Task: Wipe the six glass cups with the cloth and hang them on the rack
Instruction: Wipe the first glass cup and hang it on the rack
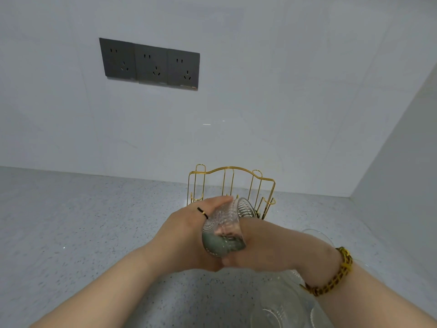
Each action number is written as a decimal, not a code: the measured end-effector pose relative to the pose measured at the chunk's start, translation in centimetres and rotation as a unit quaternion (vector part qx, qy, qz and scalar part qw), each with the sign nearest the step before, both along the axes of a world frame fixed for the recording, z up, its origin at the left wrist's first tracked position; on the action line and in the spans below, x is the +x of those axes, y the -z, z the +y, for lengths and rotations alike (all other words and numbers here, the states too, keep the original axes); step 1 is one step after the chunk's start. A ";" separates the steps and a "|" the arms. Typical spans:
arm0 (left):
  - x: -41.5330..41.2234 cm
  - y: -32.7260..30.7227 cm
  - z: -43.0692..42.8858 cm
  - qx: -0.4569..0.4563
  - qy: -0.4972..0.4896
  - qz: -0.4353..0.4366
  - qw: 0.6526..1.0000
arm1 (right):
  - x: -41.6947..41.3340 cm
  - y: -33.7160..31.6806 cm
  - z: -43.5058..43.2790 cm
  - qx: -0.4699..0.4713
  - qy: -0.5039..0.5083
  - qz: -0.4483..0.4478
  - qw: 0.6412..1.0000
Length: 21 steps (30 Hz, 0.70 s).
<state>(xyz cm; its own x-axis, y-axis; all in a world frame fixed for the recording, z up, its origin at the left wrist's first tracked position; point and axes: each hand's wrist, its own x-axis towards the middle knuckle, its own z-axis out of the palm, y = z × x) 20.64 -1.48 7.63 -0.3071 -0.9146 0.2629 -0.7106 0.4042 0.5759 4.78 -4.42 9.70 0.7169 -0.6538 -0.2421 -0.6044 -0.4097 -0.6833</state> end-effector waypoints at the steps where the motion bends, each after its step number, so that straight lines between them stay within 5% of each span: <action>1: -0.7 1.1 -1.3 0.013 -0.005 0.000 1.000 | 0.2 0.1 -0.3 0.035 0.021 -0.016 0.999; 5: 1.0 2.9 -2.5 0.051 -0.006 0.201 0.978 | -0.6 1.3 -1.4 0.243 0.181 -0.233 0.924; 9: 1.0 3.9 -2.7 0.129 0.044 0.412 0.901 | -0.7 2.0 -1.4 0.259 0.196 -0.306 0.895; 13: 0.5 3.9 -3.1 0.116 0.014 0.454 0.883 | -0.3 1.1 -0.4 0.159 0.141 -0.204 0.956; 16: 0.2 3.1 -3.2 0.202 -0.014 0.462 0.863 | -0.1 0.4 0.1 0.008 0.050 -0.068 0.996; 21: 1.1 2.7 -2.8 0.279 0.028 0.380 0.882 | -0.7 1.8 -0.6 0.053 0.047 -0.125 0.990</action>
<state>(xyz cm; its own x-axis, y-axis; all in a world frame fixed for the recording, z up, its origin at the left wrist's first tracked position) 21.73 -4.30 4.91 -0.2840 -0.9560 -0.0733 -0.0218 -0.0699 0.9973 4.03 -4.97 7.93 0.6996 -0.7015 -0.1361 -0.4438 -0.2773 -0.8521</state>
